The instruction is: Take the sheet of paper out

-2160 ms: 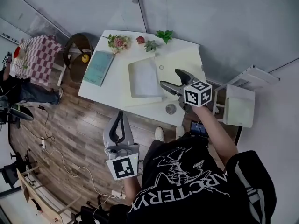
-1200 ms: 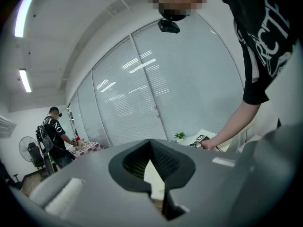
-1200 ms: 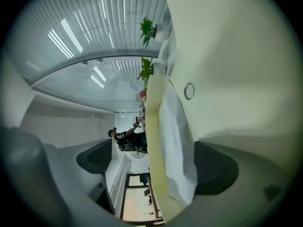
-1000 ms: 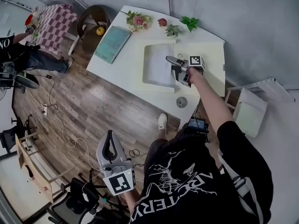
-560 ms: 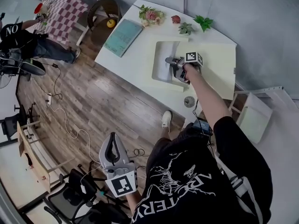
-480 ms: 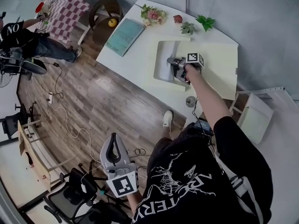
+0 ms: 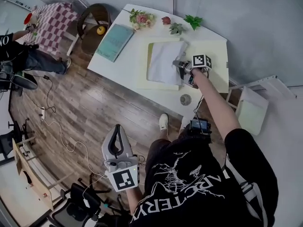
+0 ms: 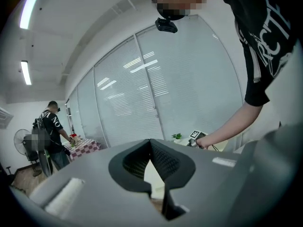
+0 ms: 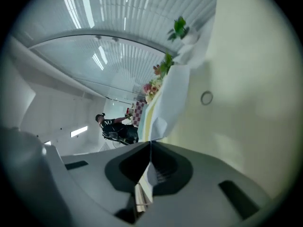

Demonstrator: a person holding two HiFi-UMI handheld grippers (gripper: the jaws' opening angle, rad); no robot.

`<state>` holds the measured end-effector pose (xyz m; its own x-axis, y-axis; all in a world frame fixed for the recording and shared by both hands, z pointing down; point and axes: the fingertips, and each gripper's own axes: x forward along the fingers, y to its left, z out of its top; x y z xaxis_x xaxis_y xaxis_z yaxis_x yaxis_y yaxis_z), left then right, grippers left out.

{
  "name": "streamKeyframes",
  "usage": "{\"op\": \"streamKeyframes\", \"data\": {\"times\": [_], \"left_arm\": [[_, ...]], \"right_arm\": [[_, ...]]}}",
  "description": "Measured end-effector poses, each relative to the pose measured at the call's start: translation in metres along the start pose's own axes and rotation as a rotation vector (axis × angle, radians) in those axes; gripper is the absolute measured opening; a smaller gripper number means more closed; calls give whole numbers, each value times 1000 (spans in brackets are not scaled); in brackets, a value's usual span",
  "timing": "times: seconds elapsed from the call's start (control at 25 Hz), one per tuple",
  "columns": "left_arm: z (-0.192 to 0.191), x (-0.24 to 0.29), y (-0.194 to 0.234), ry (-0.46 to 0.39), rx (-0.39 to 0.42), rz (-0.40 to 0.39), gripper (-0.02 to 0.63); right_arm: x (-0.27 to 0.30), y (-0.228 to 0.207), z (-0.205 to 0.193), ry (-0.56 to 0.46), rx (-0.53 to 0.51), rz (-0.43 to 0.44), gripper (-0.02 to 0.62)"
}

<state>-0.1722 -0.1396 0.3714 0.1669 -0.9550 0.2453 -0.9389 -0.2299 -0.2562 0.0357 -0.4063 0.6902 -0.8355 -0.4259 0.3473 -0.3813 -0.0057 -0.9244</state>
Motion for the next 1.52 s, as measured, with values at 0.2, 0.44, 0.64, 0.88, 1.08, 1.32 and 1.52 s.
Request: {"op": "streamKeyframes", "data": {"times": [0.2, 0.44, 0.64, 0.88, 1.08, 1.32, 1.52], "left_arm": [[11, 24, -21, -72, 10, -162, 11], [32, 40, -21, -181, 27, -275, 12], [48, 49, -10, -245, 42, -305, 11], [67, 60, -15, -299, 27, -335, 12], [84, 61, -27, -335, 40, -347, 11], [97, 65, -37, -365, 38, -338, 11], [101, 70, -44, -361, 35, -328, 12]], "right_arm": [[-85, 43, 1, -100, -159, -12, 21], [-179, 121, -26, -289, -412, -16, 20], [-235, 193, -62, -466, -689, -60, 20], [-275, 256, -92, -624, -957, -202, 20], [-298, 309, -110, -743, -1239, -370, 20], [-312, 325, -117, -799, -1370, -469, 18], [-317, 323, -109, -797, -1361, -431, 18]]}}
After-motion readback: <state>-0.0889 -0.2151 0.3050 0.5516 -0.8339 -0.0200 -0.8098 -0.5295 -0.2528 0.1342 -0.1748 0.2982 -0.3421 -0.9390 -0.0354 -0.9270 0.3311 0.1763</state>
